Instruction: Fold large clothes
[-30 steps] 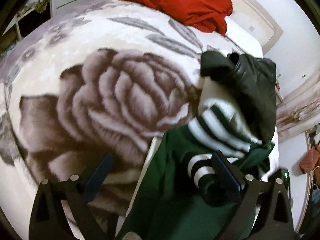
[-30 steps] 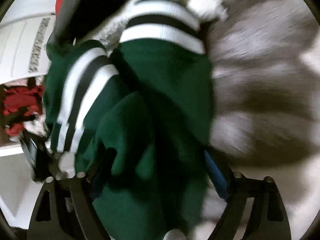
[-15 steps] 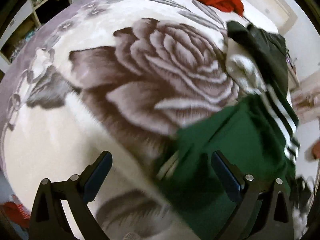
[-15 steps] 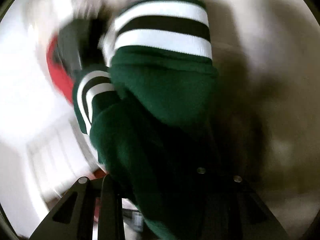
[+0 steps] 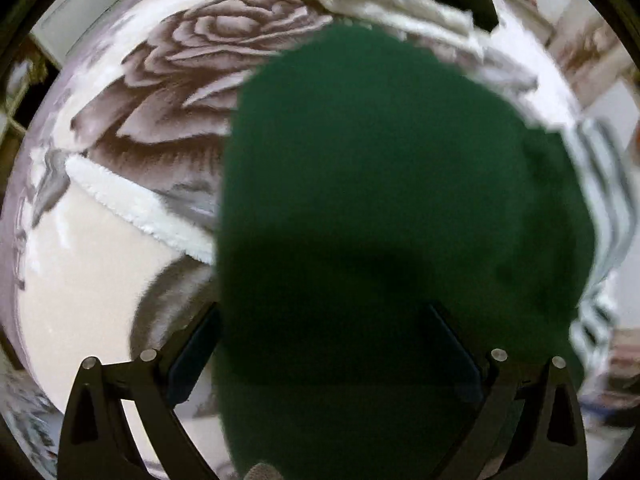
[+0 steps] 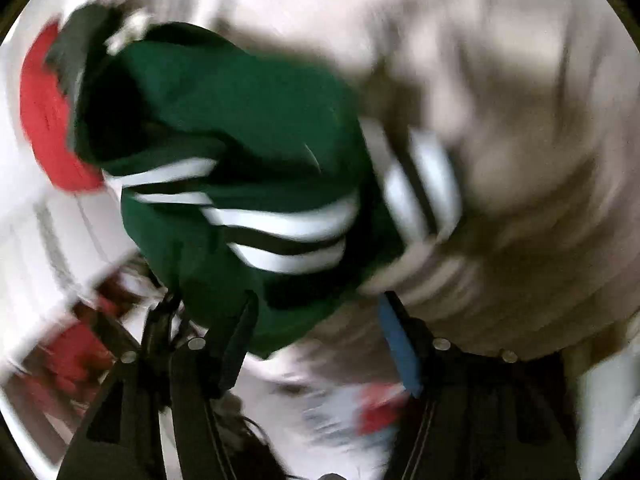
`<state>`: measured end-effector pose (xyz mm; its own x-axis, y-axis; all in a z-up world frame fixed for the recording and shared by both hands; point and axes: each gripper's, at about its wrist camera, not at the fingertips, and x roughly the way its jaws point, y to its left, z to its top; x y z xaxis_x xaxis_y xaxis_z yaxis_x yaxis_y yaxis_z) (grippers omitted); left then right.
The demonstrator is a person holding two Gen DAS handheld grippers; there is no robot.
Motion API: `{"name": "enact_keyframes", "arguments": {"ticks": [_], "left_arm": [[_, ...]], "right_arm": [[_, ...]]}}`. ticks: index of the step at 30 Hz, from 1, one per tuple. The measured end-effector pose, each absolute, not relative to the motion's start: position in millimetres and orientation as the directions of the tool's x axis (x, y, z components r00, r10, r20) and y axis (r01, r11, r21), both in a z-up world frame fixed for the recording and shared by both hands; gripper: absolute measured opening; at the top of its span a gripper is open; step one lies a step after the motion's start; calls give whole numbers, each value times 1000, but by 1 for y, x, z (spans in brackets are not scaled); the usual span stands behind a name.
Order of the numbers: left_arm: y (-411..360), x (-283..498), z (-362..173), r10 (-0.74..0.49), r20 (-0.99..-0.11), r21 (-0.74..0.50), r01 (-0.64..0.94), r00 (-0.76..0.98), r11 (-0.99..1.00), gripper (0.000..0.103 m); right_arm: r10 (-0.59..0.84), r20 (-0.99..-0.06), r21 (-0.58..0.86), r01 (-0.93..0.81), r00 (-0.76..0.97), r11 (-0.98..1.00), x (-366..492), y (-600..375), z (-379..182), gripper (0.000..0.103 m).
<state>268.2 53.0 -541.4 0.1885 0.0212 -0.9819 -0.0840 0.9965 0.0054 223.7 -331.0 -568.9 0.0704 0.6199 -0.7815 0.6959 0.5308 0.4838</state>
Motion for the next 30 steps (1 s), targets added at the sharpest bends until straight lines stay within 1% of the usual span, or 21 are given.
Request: {"name": "enact_keyframes", "arguments": {"ticks": [1, 4, 5, 6, 8, 11, 13, 14, 15, 16, 17, 18, 19, 21, 23, 25, 27, 30], "left_arm": [[49, 269, -547, 55, -979, 40, -79, 198, 996, 103], [52, 274, -550, 51, -975, 27, -111, 216, 993, 103], [53, 275, -550, 48, -975, 22, -121, 218, 992, 103], [54, 276, -551, 48, -975, 20, -131, 219, 991, 103], [54, 277, -550, 54, -973, 22, -140, 225, 990, 103], [53, 276, -550, 68, -970, 31, -158, 234, 987, 103], [53, 276, -551, 80, -967, 37, -177, 243, 984, 103], [53, 275, -551, 84, -965, 39, -183, 248, 982, 103], [53, 275, -551, 87, -964, 40, -187, 251, 982, 103], [53, 274, -551, 91, -962, 40, -195, 258, 980, 103], [54, 274, -551, 92, -960, 39, -200, 265, 979, 103], [54, 272, -550, 95, -957, 38, -207, 275, 978, 103], [54, 271, -550, 95, -953, 33, -214, 289, 976, 103], [55, 270, -550, 90, -950, 26, -211, 299, 977, 103], [57, 271, -548, 75, -955, 17, -198, 286, 980, 103], [62, 274, -544, 50, -964, -5, -206, 262, 979, 103], [66, 276, -541, 54, -970, -1, -222, 238, 975, 103], [70, 278, -529, 112, -965, 53, -242, 236, 969, 103]], "right_arm": [[584, -809, 484, 649, 76, 586, 243, -336, -557, 68], [518, -849, 492, 512, 103, 704, 304, -336, -541, 68], [517, -847, 509, 463, 122, 726, 326, -331, -539, 68], [522, -843, 523, 428, 131, 737, 330, -326, -532, 68], [552, -823, 563, 341, 138, 753, 363, -312, -542, 69], [545, -833, 547, 272, 90, 792, 380, -300, -560, 69], [539, -840, 534, 267, 62, 802, 394, -287, -573, 69], [533, -844, 528, 271, 62, 805, 378, -290, -578, 69], [531, -844, 529, 276, 75, 803, 380, -290, -579, 69], [526, -846, 528, 270, 87, 805, 368, -293, -578, 58], [525, -846, 530, 264, 97, 806, 362, -295, -576, 43], [527, -845, 532, 267, 95, 804, 356, -295, -574, 15], [515, -851, 522, 284, 105, 804, 352, -298, -571, 7], [499, -853, 519, 328, 150, 789, 332, -314, -556, 0], [415, -882, 470, 394, 222, 790, 326, -338, -534, 0], [364, -897, 442, 473, 252, 762, 325, -373, -529, 0], [414, -891, 451, 461, 186, 764, 329, -384, -541, 0], [539, -834, 540, 380, 120, 751, 337, -372, -539, 1]]}}
